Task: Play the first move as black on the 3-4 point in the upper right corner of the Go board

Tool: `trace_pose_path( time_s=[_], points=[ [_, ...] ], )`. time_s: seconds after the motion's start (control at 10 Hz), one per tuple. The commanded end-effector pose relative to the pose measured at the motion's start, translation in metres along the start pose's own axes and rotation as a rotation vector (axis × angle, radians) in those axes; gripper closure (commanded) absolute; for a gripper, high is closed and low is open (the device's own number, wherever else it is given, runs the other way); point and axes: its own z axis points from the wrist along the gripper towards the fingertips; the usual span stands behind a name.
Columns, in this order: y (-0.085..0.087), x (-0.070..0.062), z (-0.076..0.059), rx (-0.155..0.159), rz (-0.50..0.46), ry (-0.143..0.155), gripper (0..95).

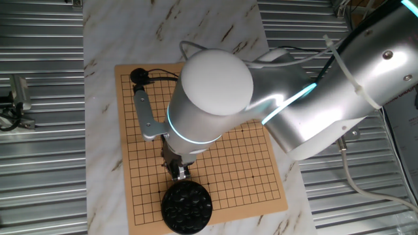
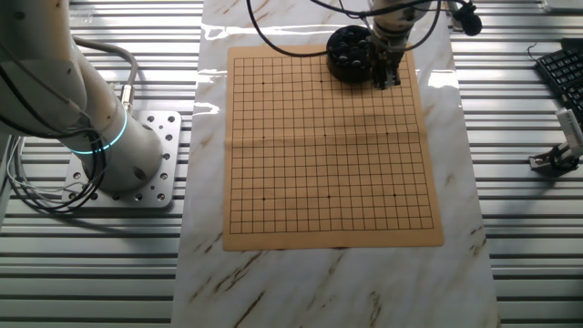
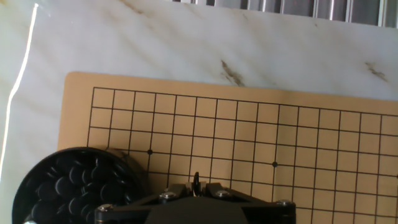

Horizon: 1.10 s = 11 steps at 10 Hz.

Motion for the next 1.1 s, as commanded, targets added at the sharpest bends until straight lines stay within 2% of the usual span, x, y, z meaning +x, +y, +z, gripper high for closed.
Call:
trace_pose_path(
  time_s=[0.1,0.5,0.8,1.1],
  points=[
    [-0.0012,0.0009,-0.0003,0.000,0.003,0.001,95.0],
    [-0.0028,0.0028,-0.0018,-0.005,-0.005,0.005,95.0],
    [-0.0028,0.0028,-0.0018,0.004,-0.009,0.009,95.0],
    [-0.0028,0.0028,-0.0018,0.018,-0.001,0.040,95.0]
  ],
)
